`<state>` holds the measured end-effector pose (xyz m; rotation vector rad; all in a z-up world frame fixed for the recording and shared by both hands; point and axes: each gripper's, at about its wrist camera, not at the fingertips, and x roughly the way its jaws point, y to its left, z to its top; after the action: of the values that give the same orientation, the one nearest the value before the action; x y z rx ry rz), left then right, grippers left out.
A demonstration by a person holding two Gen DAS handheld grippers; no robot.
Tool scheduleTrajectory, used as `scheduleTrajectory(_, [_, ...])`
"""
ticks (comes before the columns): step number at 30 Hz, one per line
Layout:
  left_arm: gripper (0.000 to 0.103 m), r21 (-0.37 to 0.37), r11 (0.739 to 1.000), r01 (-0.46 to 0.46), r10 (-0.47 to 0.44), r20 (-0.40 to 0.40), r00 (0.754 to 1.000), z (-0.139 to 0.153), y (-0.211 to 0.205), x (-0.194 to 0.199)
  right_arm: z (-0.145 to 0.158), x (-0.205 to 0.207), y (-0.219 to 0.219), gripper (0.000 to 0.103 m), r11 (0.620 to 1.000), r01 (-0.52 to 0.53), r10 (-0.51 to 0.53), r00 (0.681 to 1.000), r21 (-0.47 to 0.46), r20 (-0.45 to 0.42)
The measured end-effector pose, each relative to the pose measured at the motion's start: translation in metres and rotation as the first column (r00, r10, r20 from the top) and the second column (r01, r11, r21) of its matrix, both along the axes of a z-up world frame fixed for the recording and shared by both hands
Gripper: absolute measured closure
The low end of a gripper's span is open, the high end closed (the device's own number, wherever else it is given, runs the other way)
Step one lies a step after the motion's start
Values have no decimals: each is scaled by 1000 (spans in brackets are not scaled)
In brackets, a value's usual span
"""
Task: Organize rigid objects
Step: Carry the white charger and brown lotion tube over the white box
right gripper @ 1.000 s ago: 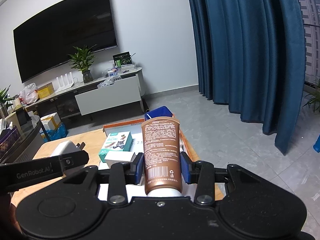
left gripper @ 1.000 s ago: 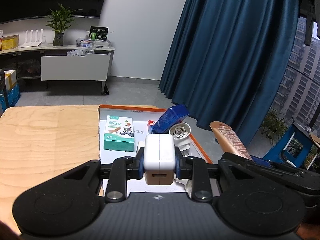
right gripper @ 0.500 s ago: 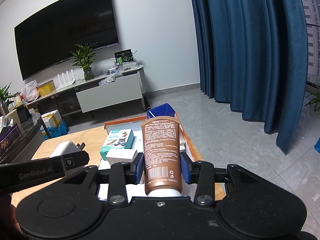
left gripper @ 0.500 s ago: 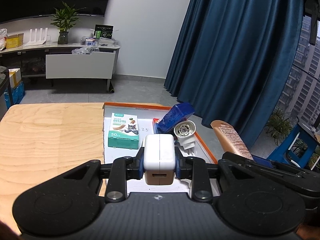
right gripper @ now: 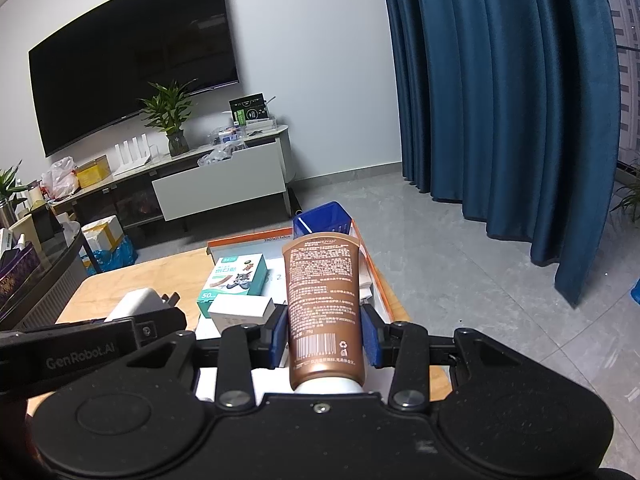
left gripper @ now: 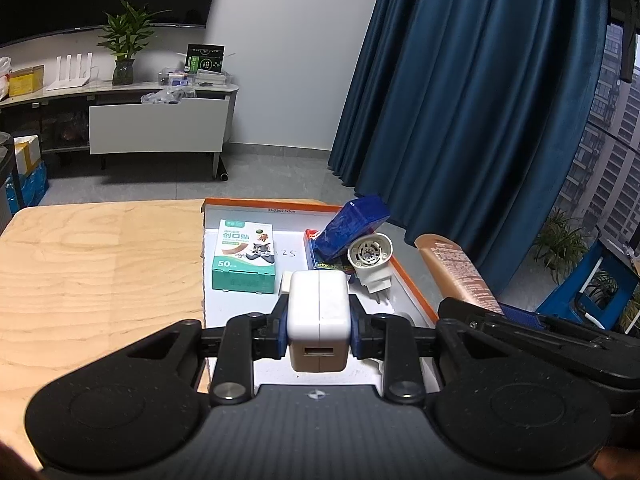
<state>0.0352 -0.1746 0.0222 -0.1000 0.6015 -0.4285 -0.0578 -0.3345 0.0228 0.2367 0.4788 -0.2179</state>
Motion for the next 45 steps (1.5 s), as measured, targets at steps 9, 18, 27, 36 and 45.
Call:
scheduleTrajectory(9, [74,9,1000,13,-13,-6,1000,-4,-2,3,-7,8,-3,56,1000,0,0,1000,3,-14])
scheduleTrajectory(18, [74,18,1000,21,-21,-20,1000,-7,-6,9,-10,14,-7,56,1000,-14,15,1000,10,-24])
scheduleTrajectory(27, [74,15,1000,19,-18,-41,999,-10,-10,14,-11,19,-12,56,999,-31,32,999,10,-39])
scheduleTrajectory(36, [74,30,999,23,-22,-40,999,-11,-13,14,-13,25,-14,56,999,-40,40,998,16,-54])
scheduleTrajectory(45, [74,39,999,24,-22,-48,999,-14,-15,15,-15,33,-18,56,999,-49,50,996,20,-68])
